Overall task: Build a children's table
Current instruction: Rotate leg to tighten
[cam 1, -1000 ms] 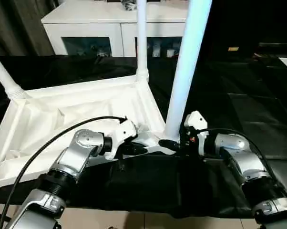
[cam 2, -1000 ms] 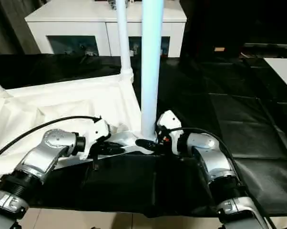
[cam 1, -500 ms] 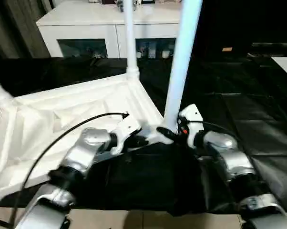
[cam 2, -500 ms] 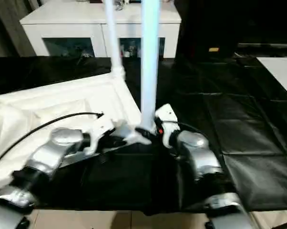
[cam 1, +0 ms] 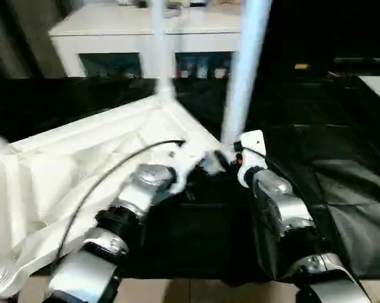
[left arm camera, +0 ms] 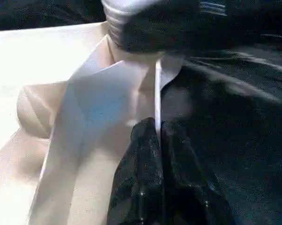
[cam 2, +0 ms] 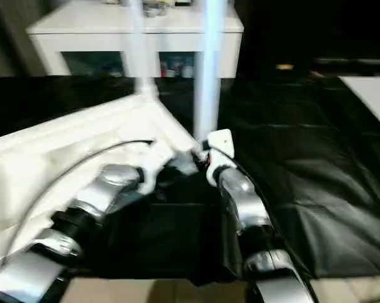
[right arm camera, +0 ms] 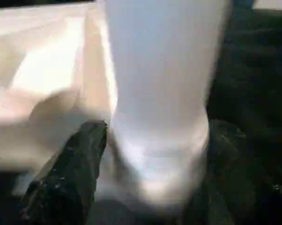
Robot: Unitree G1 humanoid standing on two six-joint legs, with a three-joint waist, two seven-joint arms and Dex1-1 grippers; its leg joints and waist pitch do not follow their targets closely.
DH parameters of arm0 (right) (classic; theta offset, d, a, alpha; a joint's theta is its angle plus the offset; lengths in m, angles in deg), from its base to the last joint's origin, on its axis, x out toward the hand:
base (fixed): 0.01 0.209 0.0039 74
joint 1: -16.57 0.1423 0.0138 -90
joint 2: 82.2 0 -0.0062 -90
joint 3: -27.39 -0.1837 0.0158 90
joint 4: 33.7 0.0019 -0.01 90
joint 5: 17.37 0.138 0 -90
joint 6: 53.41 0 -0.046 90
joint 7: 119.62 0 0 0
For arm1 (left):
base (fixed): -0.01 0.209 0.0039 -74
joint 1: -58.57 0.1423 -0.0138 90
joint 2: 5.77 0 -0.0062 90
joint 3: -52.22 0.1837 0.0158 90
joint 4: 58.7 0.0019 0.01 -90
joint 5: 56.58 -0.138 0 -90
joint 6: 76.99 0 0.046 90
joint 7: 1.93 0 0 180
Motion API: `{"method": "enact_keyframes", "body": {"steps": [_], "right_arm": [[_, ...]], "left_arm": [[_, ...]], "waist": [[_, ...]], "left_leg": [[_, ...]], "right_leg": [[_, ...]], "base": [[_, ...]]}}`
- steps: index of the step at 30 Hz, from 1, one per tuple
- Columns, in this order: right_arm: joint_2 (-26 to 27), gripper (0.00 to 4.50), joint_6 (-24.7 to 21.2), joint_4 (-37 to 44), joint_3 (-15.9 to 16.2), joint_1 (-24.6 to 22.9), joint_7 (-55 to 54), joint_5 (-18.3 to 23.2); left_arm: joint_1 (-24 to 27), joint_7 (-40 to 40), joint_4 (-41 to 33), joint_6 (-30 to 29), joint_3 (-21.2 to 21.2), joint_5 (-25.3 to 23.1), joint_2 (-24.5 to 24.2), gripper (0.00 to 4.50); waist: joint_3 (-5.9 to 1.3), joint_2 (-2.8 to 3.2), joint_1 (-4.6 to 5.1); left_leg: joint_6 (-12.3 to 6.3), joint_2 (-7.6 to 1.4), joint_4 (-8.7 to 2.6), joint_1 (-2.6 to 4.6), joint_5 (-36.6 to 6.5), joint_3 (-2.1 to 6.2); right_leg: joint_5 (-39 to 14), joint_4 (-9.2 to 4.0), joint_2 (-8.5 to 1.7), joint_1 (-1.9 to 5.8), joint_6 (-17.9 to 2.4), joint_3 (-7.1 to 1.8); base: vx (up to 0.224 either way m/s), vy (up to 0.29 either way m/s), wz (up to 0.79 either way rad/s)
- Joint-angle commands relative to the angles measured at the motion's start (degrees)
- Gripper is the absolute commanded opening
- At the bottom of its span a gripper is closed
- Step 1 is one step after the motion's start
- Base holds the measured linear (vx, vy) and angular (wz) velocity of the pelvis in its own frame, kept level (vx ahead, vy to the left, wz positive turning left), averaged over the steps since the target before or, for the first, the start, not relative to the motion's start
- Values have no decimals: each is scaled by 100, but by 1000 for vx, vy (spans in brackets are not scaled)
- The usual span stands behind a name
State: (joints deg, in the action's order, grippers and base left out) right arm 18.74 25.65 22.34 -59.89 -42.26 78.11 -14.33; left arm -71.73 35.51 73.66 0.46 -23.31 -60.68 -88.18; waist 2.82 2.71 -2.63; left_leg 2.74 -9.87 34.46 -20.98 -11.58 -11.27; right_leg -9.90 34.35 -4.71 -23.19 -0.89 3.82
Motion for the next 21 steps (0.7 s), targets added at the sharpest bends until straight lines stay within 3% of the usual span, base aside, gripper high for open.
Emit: {"method": "enact_keyframes", "body": {"steps": [1, 7, 8, 11, 15, 19, 21], "right_arm": [[-212, 349, 62, 188, 180, 8, 599, 121], [-1160, 349, 451, 610, 285, -275, 2358, 380], [-1281, 349, 487, 697, 313, -331, 2634, 432], [-1453, 349, 514, 843, 371, -414, 3061, 512], [-1681, 349, 559, 999, 533, -502, 3630, 618], [-1689, 349, 587, 999, 632, -516, 3893, 649], [-1670, 323, 621, 946, 680, -517, 3954, 562]], "left_arm": [[163, 93, -58, 78, -94, 75, -124, 0], [548, 1410, -607, 197, 206, 262, -567, 0], [643, 1775, -756, 350, 276, 359, -656, 0], [775, 2225, -981, 521, 386, 456, -811, 0], [884, 2554, -1215, 559, 402, 591, -936, 0], [910, 2694, -1381, 393, 379, 657, -964, 0], [920, 2720, -1398, 392, 374, 645, -979, 0]], "waist": [[-394, -92, -40], [-391, -101, -92], [-378, -90, -105], [-367, -74, -124], [-361, -63, -156], [-368, -82, -193], [-380, -81, -213]], "left_leg": [[-424, -286, -415, -5, -860, 181], [-723, -313, -367, 2, -672, 141], [-728, -319, -376, 8, -749, 141], [-618, -347, -401, 29, -916, 147], [-524, -373, -405, 88, -1063, 126], [-484, -365, -408, 62, -939, 132], [-506, -358, -396, 53, -851, 132]], "right_leg": [[-1164, -402, -425, 338, -1164, -245], [-756, -355, -423, 330, -1429, -260], [-883, -373, -418, 320, -1439, -251], [-1144, -388, -413, 301, -1416, -248], [-1077, -376, -395, 249, -1479, -268], [-1042, -355, -409, 269, -1460, -274], [-954, -342, -414, 277, -1461, -274]], "base": [[0, 0, 0], [0, 0, 0], [0, 0, 0], [0, 0, 0], [0, 0, 0], [0, 0, 0], [0, 0, 0]]}}
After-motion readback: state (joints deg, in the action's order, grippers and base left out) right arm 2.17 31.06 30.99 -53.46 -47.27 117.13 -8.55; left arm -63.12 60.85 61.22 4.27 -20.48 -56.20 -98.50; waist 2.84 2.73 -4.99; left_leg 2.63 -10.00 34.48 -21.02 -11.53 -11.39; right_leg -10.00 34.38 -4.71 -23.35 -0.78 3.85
